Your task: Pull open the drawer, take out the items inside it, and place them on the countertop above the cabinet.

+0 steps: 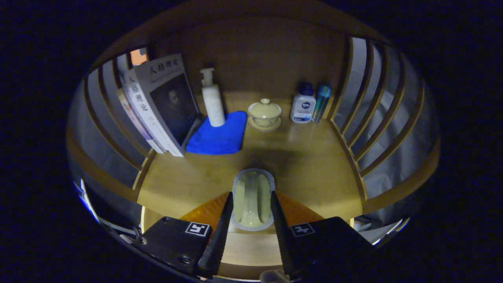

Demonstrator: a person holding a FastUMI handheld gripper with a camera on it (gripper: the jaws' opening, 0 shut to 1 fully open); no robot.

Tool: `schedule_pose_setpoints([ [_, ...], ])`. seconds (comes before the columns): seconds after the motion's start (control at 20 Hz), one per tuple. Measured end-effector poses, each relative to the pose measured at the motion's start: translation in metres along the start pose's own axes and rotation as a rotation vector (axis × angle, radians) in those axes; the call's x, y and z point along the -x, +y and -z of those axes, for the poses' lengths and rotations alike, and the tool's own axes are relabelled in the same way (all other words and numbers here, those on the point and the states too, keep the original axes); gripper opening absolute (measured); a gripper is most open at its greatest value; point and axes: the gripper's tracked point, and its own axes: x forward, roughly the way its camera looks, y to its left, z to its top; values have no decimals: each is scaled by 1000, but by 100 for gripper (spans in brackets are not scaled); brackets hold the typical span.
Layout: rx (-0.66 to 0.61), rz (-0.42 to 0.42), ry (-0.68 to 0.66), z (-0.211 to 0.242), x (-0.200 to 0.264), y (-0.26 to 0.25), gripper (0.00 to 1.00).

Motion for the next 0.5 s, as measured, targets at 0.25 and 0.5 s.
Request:
schedule_pose_setpoints([
  [0.25,17,-20,-202,14,50,6,61],
  [0.5,112,1,-509,38,129,23,79],
])
